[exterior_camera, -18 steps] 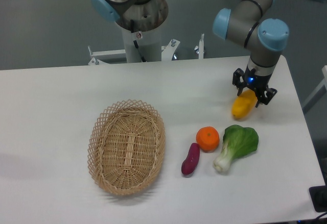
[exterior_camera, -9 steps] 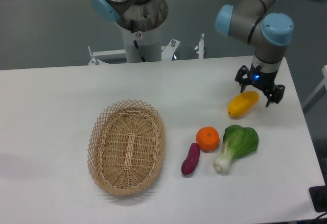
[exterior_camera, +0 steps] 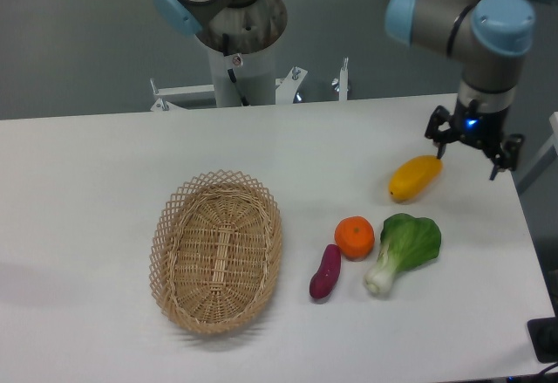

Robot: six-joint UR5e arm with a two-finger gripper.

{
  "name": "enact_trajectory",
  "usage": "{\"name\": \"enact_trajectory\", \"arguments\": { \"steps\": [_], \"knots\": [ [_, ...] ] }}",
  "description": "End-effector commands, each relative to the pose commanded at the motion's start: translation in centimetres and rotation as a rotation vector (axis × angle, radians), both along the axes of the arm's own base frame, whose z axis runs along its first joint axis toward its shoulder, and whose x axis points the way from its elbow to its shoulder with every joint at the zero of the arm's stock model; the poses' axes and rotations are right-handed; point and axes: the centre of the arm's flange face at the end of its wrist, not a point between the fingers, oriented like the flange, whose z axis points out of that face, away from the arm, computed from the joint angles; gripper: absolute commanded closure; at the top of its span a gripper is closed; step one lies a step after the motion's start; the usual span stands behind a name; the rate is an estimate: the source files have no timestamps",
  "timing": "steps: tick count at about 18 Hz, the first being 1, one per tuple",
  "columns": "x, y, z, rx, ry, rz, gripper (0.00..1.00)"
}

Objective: Place the mango on the table

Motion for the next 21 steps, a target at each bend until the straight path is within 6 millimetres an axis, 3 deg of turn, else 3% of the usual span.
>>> {"name": "enact_trajectory", "arguments": {
  "steps": [3,12,21],
  "knots": [
    [-1.2,-2.1,2.9,-0.009,-0.024,0.000,0.00],
    [-2.3,-9.3,4.2,-0.010,-0.052,-0.125,0.00],
    [-2.6,-10.6,4.4,-0.006,-0.061,-0.146,0.00]
  ]
}}
